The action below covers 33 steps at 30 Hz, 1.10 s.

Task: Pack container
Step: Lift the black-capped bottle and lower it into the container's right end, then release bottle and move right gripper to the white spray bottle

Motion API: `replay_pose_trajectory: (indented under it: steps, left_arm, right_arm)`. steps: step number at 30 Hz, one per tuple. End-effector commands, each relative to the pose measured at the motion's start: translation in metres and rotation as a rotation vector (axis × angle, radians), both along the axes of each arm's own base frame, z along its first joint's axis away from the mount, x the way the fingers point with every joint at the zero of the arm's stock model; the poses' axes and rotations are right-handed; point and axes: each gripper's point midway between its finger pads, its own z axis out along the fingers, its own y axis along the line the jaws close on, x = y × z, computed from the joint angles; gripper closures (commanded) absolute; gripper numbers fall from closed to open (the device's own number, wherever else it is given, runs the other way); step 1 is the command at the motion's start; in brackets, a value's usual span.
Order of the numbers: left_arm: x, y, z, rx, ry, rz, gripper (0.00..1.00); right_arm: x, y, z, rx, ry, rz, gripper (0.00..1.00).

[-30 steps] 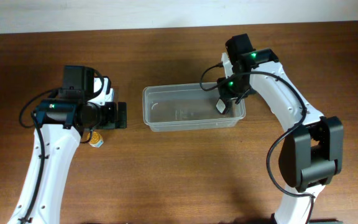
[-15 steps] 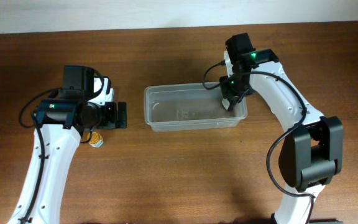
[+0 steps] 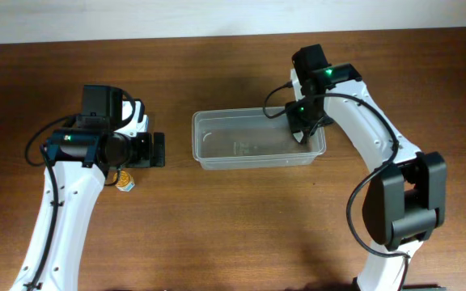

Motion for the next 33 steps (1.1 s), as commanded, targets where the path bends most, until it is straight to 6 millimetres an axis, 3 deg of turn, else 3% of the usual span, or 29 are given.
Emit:
replay_pose_trajectory:
  steps: [1, 4, 6, 8, 9, 11, 16, 25, 29, 33]
  left_arm:
    - [0.005, 0.003, 0.006, 0.011, -0.021, -0.004, 0.01]
    - [0.005, 0.003, 0.006, 0.011, -0.021, -0.004, 0.01]
    - [0.005, 0.003, 0.006, 0.011, -0.02, -0.004, 0.01]
    - [0.005, 0.003, 0.006, 0.011, -0.02, -0.004, 0.01]
    - [0.005, 0.003, 0.006, 0.011, -0.021, -0.004, 0.01]
    - [0.005, 0.004, 0.006, 0.012, -0.021, -0.004, 0.01]
    - [0.007, 0.003, 0.007, 0.011, -0.028, -0.004, 0.01]
    - [0.007, 0.003, 0.007, 0.011, -0.028, -0.004, 0.01]
    - [0.007, 0.003, 0.007, 0.011, -0.028, -0.004, 0.01]
    - [0.007, 0.003, 0.007, 0.011, -0.028, -0.004, 0.01]
  right_arm:
    - [-0.002, 0.008, 0.064, 0.023, -0.149, 0.023, 0.41]
    - [-0.012, -0.008, 0.106, 0.048, -0.23, -0.052, 0.36]
    - [-0.017, -0.034, 0.126, 0.065, -0.267, -0.148, 0.29]
    - [-0.02, -0.056, 0.135, 0.07, -0.281, -0.222, 0.22]
    - [-0.023, -0.077, 0.138, 0.066, -0.283, -0.276, 0.21]
    - [-0.028, -0.104, 0.136, 0.055, -0.263, -0.341, 0.16]
    - [-0.036, -0.157, 0.107, 0.03, -0.153, -0.431, 0.11]
    - [-0.017, -0.174, 0.031, 0.052, 0.014, -0.397, 0.12]
    - [-0.01, -0.175, 0.011, 0.051, 0.042, -0.395, 0.13]
    - [-0.008, -0.176, 0.0, 0.048, 0.06, -0.38, 0.2]
